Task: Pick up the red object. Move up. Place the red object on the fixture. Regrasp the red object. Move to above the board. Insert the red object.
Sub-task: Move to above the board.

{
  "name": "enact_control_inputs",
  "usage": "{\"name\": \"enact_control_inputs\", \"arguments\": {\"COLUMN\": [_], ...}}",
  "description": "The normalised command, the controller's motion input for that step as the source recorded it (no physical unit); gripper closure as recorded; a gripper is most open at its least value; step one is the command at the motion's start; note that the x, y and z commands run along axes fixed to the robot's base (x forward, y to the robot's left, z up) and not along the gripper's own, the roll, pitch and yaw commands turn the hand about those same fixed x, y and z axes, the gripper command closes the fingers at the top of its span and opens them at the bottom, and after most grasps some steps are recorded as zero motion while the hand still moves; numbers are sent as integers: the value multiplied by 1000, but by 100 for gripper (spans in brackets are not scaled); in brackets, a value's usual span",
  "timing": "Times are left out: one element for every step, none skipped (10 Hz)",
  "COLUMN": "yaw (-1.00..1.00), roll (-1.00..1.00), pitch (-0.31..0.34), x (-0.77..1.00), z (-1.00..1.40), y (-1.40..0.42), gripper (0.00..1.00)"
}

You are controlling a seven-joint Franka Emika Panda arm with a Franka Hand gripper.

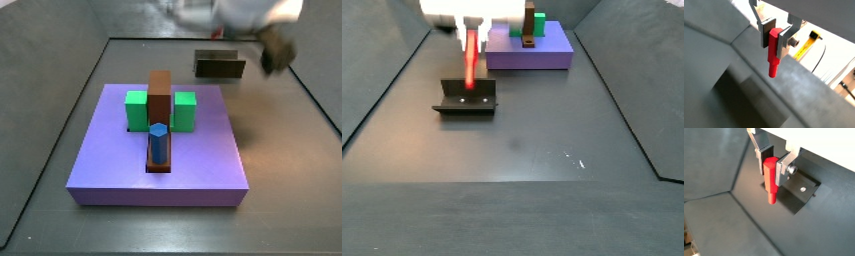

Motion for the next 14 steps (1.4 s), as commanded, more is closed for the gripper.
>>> {"name": "enact_control_inputs", "arguments": {"yaw": [1, 4, 5, 12, 20, 19, -104, -103, -96, -88, -84, -73, -60, -55], "roll": [-122, -83, -40, -14, -17, -19, -1000, -1000, -1000, -1000, -1000, -1000, -1000, -1000], "pitch": [13, 37, 37, 25, 40, 45, 109, 102, 100, 106, 115, 116, 115, 115], "x": [-45, -32, -39, -38, -25, -5, -787, -812, -851, -859, -844, -887, -348, -149], "z": [1400, 1400, 1400, 1400, 805, 531, 296, 311, 320, 286, 299, 300, 114, 25], "y": [26, 7, 5, 12, -16, -10, -1400, -1400, -1400, -1400, -1400, -1400, -510, -162], "gripper": [100, 100, 100, 100, 100, 100, 100, 100, 100, 100, 100, 100, 100, 100]}}
